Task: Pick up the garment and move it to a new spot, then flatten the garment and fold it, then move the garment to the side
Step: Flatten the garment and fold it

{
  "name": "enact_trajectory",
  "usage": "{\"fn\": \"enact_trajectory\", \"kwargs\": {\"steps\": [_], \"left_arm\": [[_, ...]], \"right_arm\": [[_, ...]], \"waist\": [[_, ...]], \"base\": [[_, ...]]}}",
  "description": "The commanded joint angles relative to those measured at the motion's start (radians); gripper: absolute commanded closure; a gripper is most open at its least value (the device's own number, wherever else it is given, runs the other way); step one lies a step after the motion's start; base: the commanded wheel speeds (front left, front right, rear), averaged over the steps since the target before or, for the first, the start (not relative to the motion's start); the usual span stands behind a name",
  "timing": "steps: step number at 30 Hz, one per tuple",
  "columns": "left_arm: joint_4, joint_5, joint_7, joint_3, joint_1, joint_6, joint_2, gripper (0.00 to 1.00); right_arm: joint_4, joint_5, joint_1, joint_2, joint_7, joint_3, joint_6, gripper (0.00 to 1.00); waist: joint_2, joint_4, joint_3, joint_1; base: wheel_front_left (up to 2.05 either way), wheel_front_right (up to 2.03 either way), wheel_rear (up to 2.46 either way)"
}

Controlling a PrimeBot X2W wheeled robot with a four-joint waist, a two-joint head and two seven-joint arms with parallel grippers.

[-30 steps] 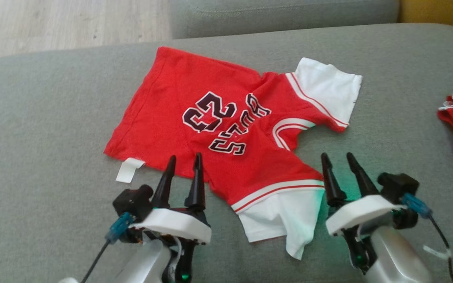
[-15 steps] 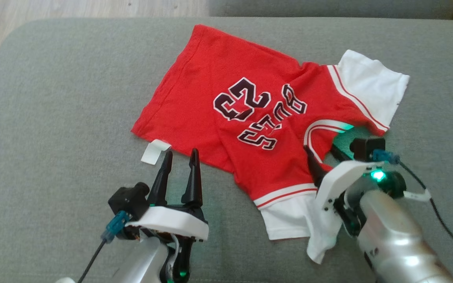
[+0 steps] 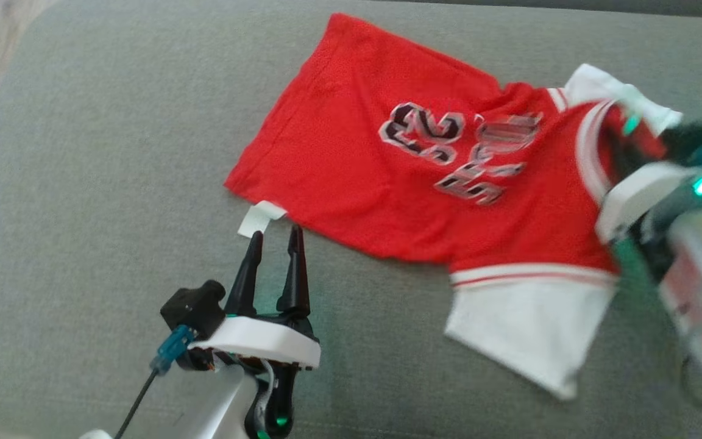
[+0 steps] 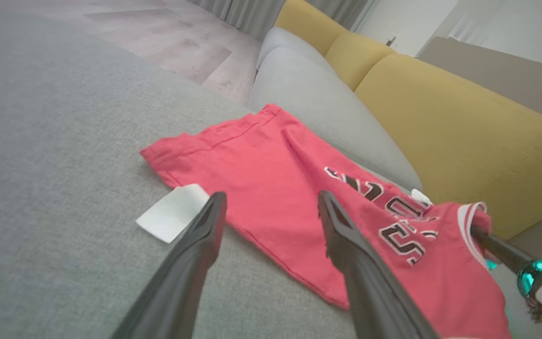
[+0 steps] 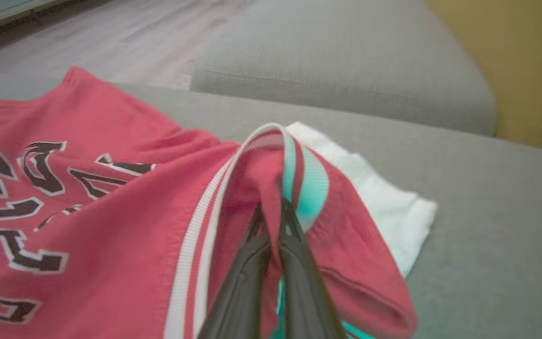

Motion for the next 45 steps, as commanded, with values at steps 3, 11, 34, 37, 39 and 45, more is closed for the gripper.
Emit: {"fn": "enact_trajectory", "kwargs": {"steps": [3,11,34,37,39,45], "left_arm": [[-0.027,-0.011,-0.005,0.0,-0.032,0.0,0.004,0.0],[-0.022,-0.008,-0.005,-0.036,-0.04,0.007,0.004,0.0],[0.066,0.4,-0.005,0.28,0.096,0.043,0.004,0.0],[0.071,0.428,-0.005,0.304,0.132,0.045,0.004,0.0],[0.073,0.442,-0.005,0.32,0.158,0.049,0.004,0.0],[0.07,0.489,-0.005,0.365,0.22,0.052,0.004,0.0]], "right_arm": [[0.009,-0.047,-0.112,-0.076,-0.019,-0.006,0.003,1.0],[0.094,-0.171,-0.26,-0.168,-0.036,-0.059,0.003,0.16],[-0.417,-0.205,0.411,0.211,-0.084,-0.395,0.003,0.0],[-0.463,-0.199,0.482,0.227,-0.084,-0.389,0.003,0.0],[-0.485,-0.193,0.519,0.232,-0.084,-0.377,0.003,0.0],[-0.519,-0.13,0.577,0.234,-0.084,-0.294,0.003,0.0]], "waist": [[0.0,0.052,0.03,-0.0001],[0.0,0.128,0.058,-0.0001],[0.0,-0.126,-0.162,-0.0001],[0.0,-0.138,-0.188,-0.0001],[0.0,-0.144,-0.203,-0.0001],[0.0,-0.163,-0.231,-0.0001]], "base": [[0.0,0.0,0.0],[0.0,0.0,0.0],[0.0,0.0,0.0],[0.0,0.0,0.0],[0.0,0.0,0.0],[0.0,0.0,0.0]]}}
